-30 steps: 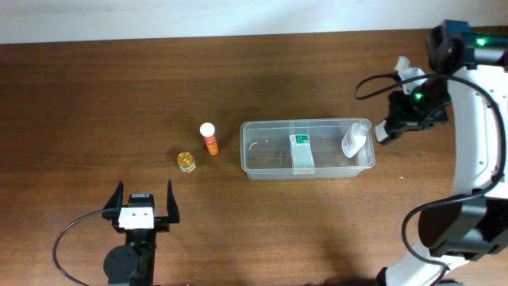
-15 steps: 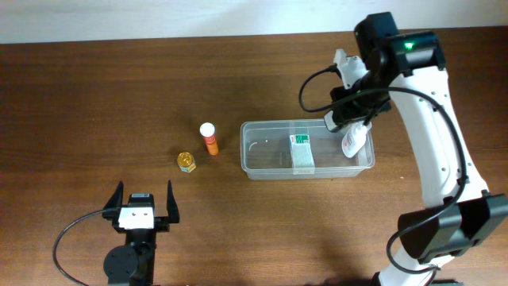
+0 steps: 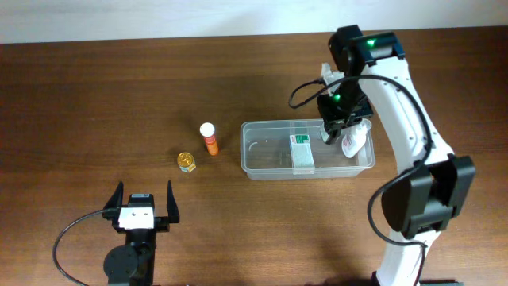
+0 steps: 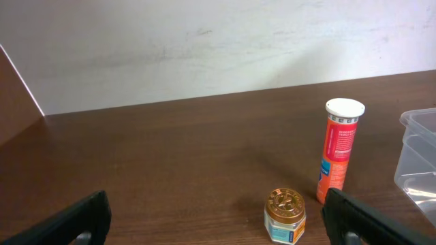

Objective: Pack container
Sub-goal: 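Lower the dark bottle into the container and open the right gripper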

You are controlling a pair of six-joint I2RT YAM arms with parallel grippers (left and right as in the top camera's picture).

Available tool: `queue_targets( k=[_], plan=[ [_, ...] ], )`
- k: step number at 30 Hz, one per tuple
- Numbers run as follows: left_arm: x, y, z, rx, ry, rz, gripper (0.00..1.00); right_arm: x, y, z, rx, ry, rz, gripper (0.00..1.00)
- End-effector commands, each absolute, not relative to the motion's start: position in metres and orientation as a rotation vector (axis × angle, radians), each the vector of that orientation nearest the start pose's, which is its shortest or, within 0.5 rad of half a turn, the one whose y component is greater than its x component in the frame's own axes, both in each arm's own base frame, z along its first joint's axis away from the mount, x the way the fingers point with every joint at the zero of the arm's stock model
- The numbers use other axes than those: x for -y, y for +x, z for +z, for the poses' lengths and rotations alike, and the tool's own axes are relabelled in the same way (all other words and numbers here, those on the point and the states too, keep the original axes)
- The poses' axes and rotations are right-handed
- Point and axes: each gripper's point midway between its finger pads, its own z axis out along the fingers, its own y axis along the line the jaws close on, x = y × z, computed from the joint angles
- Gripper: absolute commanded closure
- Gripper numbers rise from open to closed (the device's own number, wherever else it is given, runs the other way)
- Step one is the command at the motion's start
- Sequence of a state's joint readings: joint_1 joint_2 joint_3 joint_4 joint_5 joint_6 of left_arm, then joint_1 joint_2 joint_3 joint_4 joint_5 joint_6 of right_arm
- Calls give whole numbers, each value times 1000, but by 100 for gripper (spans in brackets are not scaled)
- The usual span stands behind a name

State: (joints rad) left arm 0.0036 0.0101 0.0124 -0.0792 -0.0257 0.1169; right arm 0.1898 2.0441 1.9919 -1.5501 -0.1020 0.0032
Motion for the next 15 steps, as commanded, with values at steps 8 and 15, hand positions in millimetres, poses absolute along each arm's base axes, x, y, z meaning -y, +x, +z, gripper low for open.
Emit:
queue_targets(
  k=[8, 15],
  plan=[
    [-5, 246, 157, -1649, 88, 123, 1, -91, 369, 119, -3208, -290, 130, 81],
    [-5, 246, 156, -1649, 88, 123, 1, -83, 380, 103, -3178, -261, 111, 80]
  ],
)
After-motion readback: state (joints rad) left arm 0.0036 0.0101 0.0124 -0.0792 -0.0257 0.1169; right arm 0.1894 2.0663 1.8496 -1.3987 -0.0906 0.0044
